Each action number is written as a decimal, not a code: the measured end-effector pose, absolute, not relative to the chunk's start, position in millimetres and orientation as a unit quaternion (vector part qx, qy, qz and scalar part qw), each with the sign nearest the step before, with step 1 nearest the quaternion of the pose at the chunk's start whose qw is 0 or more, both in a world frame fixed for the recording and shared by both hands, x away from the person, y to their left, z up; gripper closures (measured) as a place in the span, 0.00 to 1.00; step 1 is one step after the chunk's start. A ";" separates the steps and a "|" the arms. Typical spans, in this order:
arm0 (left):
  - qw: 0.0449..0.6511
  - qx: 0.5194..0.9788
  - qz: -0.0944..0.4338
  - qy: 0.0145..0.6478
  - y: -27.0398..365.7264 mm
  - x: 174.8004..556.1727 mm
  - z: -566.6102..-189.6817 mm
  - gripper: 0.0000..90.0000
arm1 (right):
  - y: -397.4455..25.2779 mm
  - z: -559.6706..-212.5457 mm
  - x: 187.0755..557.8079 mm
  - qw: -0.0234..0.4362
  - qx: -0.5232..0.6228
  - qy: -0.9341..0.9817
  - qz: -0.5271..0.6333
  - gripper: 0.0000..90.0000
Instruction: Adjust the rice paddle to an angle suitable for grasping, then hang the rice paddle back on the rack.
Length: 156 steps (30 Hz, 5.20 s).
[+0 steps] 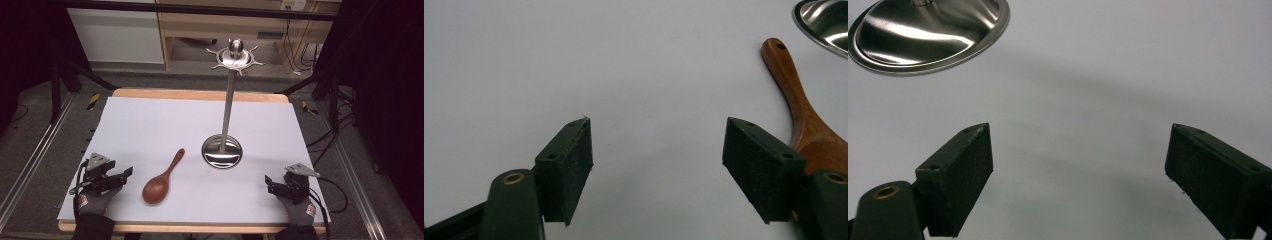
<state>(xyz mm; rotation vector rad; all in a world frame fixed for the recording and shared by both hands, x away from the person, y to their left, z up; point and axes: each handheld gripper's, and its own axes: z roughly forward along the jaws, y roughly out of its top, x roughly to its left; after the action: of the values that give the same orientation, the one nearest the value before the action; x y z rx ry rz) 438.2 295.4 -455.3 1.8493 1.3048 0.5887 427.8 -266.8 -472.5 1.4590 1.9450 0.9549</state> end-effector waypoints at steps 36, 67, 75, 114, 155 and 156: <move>0.410 0.756 0.221 0.461 260.4 429.7 -439.6 0.31 | -258.9 -473.9 426.0 0.260 0.529 0.733 0.338 0.12; 0.395 0.789 0.202 0.425 235.4 439.1 -421.9 0.32 | -255.0 -474.8 426.7 0.256 0.527 0.738 0.335 0.12; 0.389 0.798 0.198 0.415 223.6 446.5 -415.2 0.32 | -255.2 -475.0 427.4 0.258 0.526 0.739 0.332 0.12; 0.313 0.856 0.154 0.381 178.2 473.6 -408.6 0.36 | -256.1 -474.4 428.0 0.255 0.528 0.738 0.334 0.12; 0.222 0.887 0.105 0.392 153.5 500.2 -440.9 0.54 | -253.4 -475.8 430.2 0.240 0.530 0.742 0.332 0.12; 0.222 0.886 0.103 0.394 153.2 500.5 -442.0 0.55 | -253.4 -475.9 430.3 0.240 0.529 0.743 0.332 0.12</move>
<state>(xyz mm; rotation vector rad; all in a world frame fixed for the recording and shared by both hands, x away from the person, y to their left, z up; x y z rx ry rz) 500.5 153.2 -442.0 2.4484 1.0889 0.2852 430.3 -253.4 -475.9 1.4466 2.0336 0.9094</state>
